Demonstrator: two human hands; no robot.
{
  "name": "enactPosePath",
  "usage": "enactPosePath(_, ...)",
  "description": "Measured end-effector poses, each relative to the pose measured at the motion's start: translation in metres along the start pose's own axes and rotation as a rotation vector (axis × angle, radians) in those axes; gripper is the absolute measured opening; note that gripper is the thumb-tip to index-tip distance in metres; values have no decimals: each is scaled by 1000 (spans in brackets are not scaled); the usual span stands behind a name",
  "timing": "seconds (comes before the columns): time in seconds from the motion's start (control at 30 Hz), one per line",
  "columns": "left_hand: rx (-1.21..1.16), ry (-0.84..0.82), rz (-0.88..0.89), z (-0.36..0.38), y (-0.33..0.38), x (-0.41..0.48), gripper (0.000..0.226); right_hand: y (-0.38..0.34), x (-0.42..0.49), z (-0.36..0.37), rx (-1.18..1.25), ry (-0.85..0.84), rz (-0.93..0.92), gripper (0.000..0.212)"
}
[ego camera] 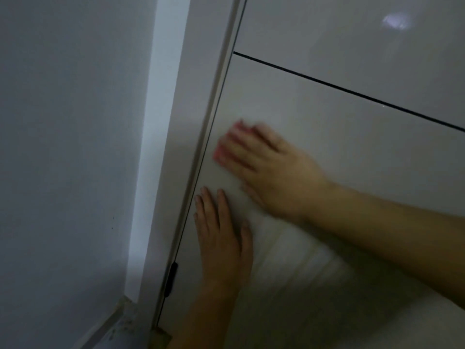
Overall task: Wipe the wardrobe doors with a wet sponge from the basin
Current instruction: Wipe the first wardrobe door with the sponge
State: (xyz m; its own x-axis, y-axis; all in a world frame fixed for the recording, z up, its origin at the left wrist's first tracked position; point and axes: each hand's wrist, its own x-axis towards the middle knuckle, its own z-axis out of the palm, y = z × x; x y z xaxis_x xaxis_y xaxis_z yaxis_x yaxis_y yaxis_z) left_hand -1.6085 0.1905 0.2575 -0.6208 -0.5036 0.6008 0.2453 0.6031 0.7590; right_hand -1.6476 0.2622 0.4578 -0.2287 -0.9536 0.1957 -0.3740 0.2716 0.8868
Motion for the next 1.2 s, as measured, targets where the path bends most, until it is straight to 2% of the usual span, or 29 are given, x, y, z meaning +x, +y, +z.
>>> enactPosePath(0.07,1,-1,-24,1,-6,-2,75,13,22,-9,-24,36,126,67)
enactPosePath(0.13,-13,-11,-74,-1,-9,-2,75,9,30,-8,-34,44,164,71)
enactPosePath(0.3,8,-44,-46,-1,-10,-3,77,-32,-50,14,25,-85,-73,71)
enactPosePath(0.37,20,-47,-38,0,-11,-5,79,-30,-78,15,14,-103,-92,70)
enactPosePath(0.5,-13,-27,-4,2,-16,-6,82,-2,-68,2,28,51,153,67)
enactPosePath(0.57,-11,-22,5,4,-21,-10,81,-8,-67,3,40,66,213,68)
enactPosePath(0.73,6,-30,-49,11,-33,-26,76,-58,-114,27,-2,-116,-54,78)
enactPosePath(0.83,-22,-5,-49,13,-36,-27,77,-44,-64,18,41,-56,-42,70)
enactPosePath(0.93,-75,5,-75,14,-33,-26,76,-31,7,9,83,64,180,70)
enactPosePath(1.0,-107,17,-74,13,-32,-27,73,-36,22,11,89,64,230,73)
enactPosePath(1.13,-137,-6,-101,6,-44,-34,70,-68,-18,28,82,-60,-97,69)
enactPosePath(1.2,-124,-57,-118,2,-49,-37,71,-70,-31,31,69,-113,-173,66)
